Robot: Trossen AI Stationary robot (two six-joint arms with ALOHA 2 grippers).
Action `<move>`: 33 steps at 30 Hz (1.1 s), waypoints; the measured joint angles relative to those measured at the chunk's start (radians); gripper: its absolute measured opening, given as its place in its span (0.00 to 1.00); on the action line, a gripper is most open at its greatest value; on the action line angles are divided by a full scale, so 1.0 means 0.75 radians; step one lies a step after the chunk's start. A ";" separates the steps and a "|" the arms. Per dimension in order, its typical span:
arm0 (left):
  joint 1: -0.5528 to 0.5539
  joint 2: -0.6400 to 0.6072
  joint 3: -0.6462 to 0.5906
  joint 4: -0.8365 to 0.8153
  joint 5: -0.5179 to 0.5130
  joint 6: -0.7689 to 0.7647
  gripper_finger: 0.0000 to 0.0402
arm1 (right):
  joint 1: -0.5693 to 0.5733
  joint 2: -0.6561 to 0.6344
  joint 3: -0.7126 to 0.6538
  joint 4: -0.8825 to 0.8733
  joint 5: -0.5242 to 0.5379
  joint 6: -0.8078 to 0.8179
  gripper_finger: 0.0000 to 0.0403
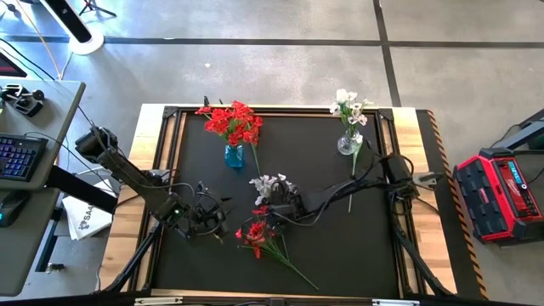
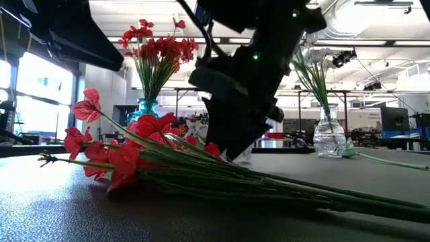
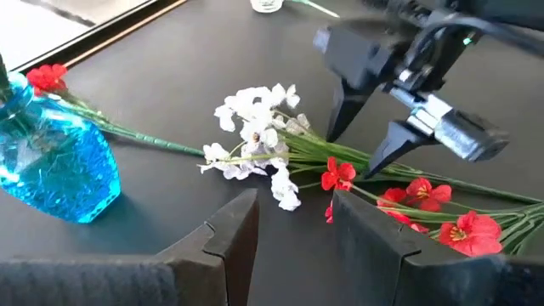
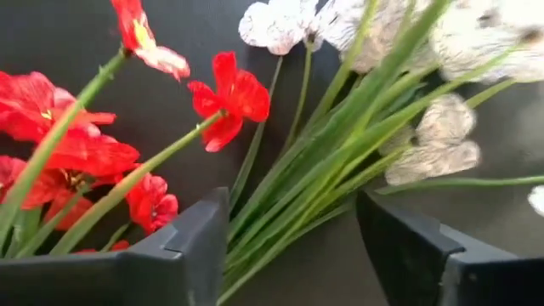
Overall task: Sort flowers into vase by color
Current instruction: Put the white flowers into the transparent vase
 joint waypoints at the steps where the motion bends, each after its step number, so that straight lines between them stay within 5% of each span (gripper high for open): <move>1: 0.000 0.000 0.000 0.002 -0.009 0.000 0.34 | -0.007 0.004 0.000 0.000 -0.024 -0.002 0.53; 13: 0.000 0.000 0.000 0.026 -0.060 -0.003 0.34 | -0.036 -0.003 0.006 -0.253 -0.008 -0.127 0.03; 21: 0.000 0.000 0.000 0.031 -0.060 -0.015 0.34 | 0.013 -0.161 -0.127 -0.538 0.056 -0.052 0.02; 28: 0.001 0.000 0.000 0.037 -0.087 -0.014 0.34 | 0.016 -0.491 -0.606 -0.150 0.043 0.082 0.02; 33: 0.023 0.000 0.000 0.046 -0.112 -0.014 0.34 | -0.010 -0.643 -0.785 0.022 0.036 0.093 0.10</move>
